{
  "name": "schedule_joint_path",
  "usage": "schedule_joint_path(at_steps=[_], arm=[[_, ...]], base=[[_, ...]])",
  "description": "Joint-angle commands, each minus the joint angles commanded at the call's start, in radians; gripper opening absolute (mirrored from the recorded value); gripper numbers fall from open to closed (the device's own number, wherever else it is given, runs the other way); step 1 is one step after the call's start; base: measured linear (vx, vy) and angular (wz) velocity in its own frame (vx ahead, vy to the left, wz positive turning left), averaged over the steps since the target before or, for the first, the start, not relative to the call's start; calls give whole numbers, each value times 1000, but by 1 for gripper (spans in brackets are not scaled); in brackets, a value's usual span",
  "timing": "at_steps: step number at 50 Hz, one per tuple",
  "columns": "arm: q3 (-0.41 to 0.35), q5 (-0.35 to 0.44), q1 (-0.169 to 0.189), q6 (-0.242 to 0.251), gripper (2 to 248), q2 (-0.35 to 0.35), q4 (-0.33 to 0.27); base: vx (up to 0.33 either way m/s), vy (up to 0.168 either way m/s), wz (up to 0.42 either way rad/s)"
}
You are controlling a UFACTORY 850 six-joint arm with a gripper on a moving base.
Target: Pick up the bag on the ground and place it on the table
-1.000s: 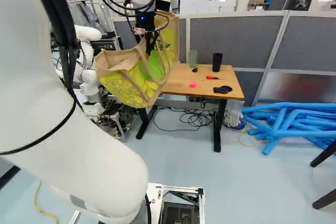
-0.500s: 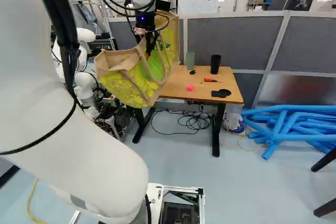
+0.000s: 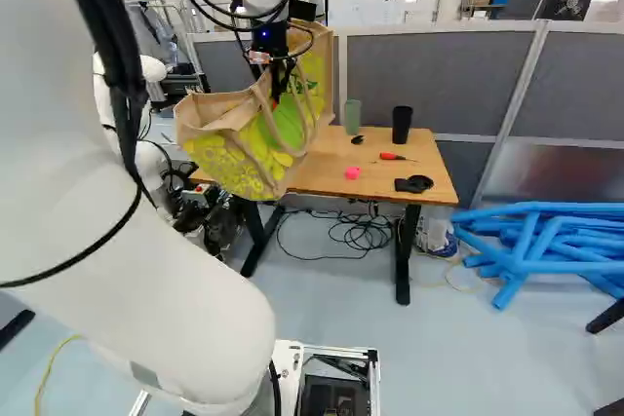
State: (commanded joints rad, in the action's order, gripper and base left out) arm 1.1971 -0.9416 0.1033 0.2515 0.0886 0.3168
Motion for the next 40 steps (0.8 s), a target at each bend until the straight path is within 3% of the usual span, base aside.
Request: schedule_joint_path(at_steps=[40], arm=[[0,0,0,0,21,0,0]], base=[[144,-1,-14]])
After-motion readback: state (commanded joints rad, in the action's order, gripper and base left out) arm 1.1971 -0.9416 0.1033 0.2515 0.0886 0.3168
